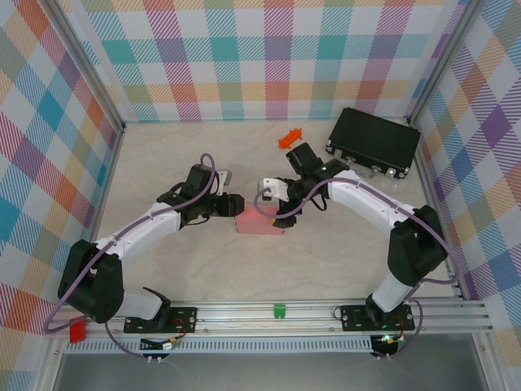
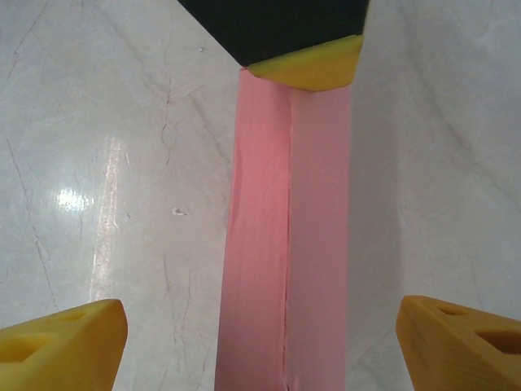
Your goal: Fold the paper box
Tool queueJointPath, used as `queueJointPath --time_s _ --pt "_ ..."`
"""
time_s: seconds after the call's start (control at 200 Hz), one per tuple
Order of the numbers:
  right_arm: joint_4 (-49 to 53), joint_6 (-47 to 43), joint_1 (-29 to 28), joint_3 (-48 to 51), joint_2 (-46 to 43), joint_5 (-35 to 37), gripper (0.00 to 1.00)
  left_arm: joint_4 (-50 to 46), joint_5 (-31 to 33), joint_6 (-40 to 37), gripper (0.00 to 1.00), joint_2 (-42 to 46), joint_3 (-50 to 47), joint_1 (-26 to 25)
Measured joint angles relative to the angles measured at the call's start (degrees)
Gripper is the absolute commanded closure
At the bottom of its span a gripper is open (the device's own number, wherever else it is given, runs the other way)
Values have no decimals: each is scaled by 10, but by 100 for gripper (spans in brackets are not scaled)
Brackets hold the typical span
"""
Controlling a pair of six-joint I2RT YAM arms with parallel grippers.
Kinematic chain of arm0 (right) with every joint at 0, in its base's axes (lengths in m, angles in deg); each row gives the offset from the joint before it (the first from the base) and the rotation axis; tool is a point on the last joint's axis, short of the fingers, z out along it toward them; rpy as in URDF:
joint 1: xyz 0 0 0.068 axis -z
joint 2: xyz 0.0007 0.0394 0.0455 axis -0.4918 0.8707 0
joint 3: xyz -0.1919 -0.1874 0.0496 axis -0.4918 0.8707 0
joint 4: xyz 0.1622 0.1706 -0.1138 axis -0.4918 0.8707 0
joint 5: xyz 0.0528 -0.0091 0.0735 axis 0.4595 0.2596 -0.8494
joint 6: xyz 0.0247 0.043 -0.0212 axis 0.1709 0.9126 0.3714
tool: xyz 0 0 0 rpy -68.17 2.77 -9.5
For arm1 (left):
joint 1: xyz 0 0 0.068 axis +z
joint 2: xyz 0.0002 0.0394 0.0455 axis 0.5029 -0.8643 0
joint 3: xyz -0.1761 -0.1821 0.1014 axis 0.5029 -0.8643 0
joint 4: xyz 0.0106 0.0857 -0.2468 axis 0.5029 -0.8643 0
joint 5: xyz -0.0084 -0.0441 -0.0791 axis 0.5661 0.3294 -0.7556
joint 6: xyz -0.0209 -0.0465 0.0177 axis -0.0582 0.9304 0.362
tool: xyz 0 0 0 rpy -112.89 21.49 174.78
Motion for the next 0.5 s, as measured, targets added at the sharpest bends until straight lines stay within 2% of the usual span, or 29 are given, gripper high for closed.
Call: queueJointPath --time_s 0.5 --pt "-35 18 -22 -9 35 61 15 3 0 0 46 0 0 0"
